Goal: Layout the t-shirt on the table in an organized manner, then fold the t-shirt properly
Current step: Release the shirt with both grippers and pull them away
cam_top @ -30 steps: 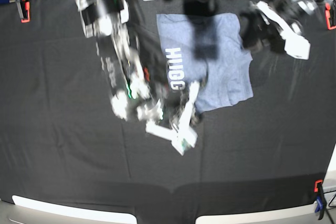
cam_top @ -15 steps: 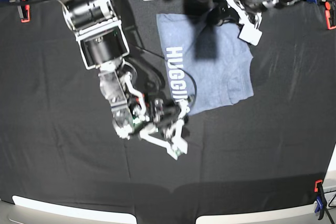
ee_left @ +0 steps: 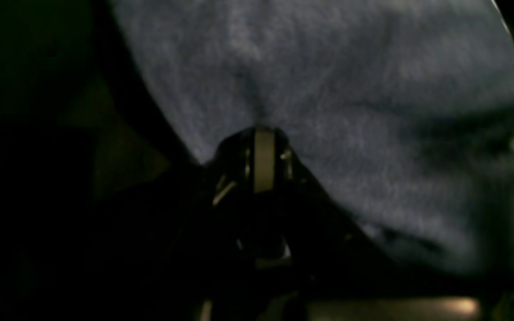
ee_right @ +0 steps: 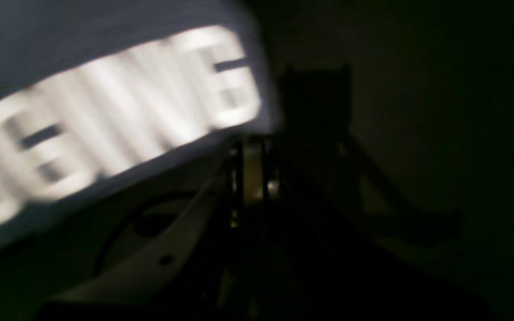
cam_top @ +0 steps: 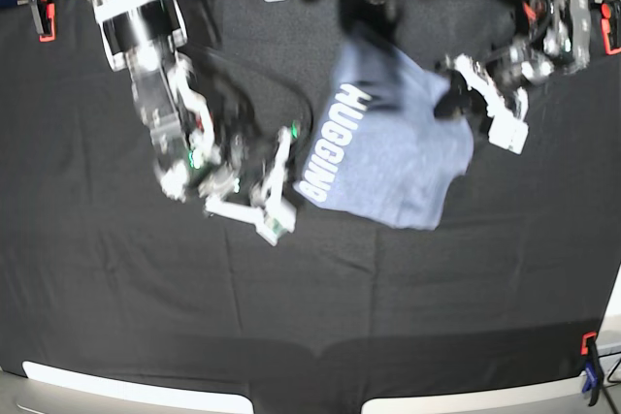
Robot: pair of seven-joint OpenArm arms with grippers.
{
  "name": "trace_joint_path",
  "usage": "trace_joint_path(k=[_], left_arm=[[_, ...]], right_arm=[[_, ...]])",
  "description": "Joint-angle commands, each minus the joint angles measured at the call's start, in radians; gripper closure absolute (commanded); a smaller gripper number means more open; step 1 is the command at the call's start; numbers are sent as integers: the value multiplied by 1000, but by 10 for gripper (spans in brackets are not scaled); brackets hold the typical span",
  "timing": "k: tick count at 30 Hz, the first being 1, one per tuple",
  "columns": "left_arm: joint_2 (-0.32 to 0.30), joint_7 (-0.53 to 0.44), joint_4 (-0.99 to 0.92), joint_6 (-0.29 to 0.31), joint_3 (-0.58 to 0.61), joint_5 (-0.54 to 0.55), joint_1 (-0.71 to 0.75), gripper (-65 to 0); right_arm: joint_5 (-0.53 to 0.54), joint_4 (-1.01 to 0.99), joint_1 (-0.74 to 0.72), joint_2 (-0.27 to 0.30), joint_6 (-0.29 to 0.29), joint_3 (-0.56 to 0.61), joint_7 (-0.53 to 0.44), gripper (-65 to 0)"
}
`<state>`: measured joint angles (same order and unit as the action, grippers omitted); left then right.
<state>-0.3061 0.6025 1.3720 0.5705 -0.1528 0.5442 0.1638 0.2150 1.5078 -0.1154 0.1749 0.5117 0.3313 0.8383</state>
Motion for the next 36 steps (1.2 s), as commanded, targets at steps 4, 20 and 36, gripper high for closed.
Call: trace_joint_path(k=[4, 20, 36], left_arm=[[-13, -72, -67, -26, -5, -101, -95, 0], [-62, 132, 198, 27, -17, 127, -51, 0], [76, 7, 360, -25, -43, -58, 220, 0]], right_arm=[[16, 151, 106, -1, 5, -4, -16, 0], [24, 345, 176, -22, -23, -161, -54, 0], [-56, -159, -127, -64, -31, 31, -87, 0]])
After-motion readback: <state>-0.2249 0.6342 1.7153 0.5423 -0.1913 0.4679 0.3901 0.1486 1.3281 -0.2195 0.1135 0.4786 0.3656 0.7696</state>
